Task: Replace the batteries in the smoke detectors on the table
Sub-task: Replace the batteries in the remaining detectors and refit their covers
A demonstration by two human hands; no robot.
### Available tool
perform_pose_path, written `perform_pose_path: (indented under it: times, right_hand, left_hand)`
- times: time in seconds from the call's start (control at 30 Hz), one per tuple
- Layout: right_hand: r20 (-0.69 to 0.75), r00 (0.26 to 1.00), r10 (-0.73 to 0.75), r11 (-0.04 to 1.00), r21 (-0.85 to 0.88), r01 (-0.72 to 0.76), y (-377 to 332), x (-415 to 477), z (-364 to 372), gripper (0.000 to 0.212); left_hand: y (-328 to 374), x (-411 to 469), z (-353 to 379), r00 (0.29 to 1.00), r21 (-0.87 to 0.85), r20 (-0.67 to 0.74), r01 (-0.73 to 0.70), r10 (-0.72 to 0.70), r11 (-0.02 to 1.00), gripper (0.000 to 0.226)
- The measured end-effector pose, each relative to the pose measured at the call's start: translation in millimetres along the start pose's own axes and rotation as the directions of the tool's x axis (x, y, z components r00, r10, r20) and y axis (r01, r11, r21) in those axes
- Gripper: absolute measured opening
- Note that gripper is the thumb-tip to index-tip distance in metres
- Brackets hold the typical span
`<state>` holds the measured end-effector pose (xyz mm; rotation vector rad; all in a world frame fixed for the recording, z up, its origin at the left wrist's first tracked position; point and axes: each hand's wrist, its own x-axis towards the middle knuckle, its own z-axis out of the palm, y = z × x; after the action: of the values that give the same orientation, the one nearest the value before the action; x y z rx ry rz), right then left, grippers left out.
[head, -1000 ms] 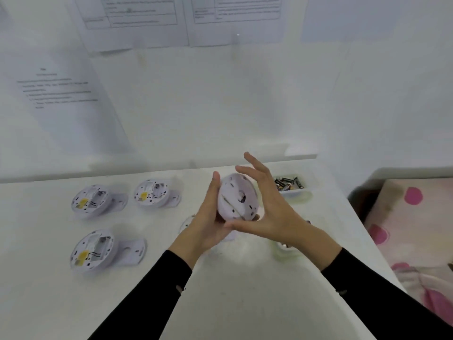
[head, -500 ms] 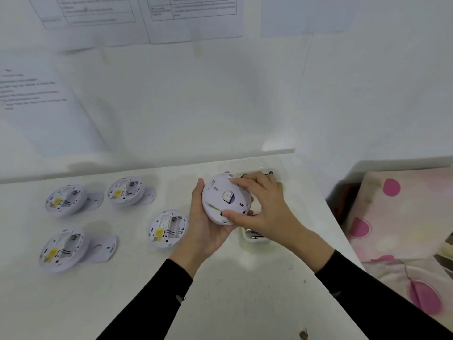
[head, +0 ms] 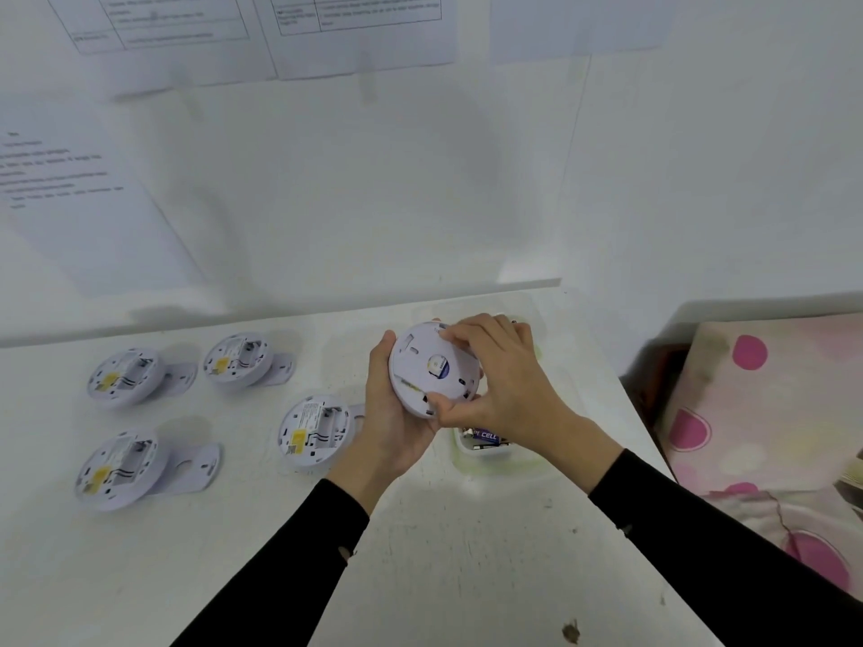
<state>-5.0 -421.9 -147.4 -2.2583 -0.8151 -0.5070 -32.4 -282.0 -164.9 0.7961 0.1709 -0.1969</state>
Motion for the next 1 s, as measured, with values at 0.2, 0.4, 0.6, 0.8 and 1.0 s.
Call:
perform_pose_path:
  times: [0.2, 0.4, 0.6, 0.8, 1.0]
  right_hand:
    - [0.026, 1.000, 0.007, 1.000, -0.011, -0.007, 1.3, 1.3, 0.0, 0.069]
    - [0.143, 0.977, 0.156, 0.964, 0.196, -0.183, -10.1, 2.2, -5.9, 0.068]
    - [0.270, 0.960, 0.068, 0.968, 0.217, -0.130, -6.2, 11.8, -16.7, 0.070]
    - [0.149, 0.989, -0.017, 0.987, 0.158, -0.007, -6.7, 11.3, -9.7, 0.069]
    - [0.144, 0.989, -0.044, 0.986, 0.167, 0.019, -6.7, 11.9, -2.9, 0.069]
  left_hand:
    - [1.6, -0.8, 3.4, 1.000, -0.016, -0.005, 0.004, -0.004, 1.000, 0.060]
    - [2.4, -4.4, 9.2, 0.998, 0.005, -0.037, -0.058, 0.058, 0.998, 0.059]
    - [4.5, -4.7, 12.3, 0.995, 0.033, -0.043, -0.084, 0.086, 0.996, 0.062]
    - [1.6, -4.1, 11.0, 0.996, 0.042, -0.029, -0.081, 0.083, 0.996, 0.058]
    - [2.5, -3.1, 6.4, 0.997, 0.024, -0.045, -0.064, 0.065, 0.998, 0.059]
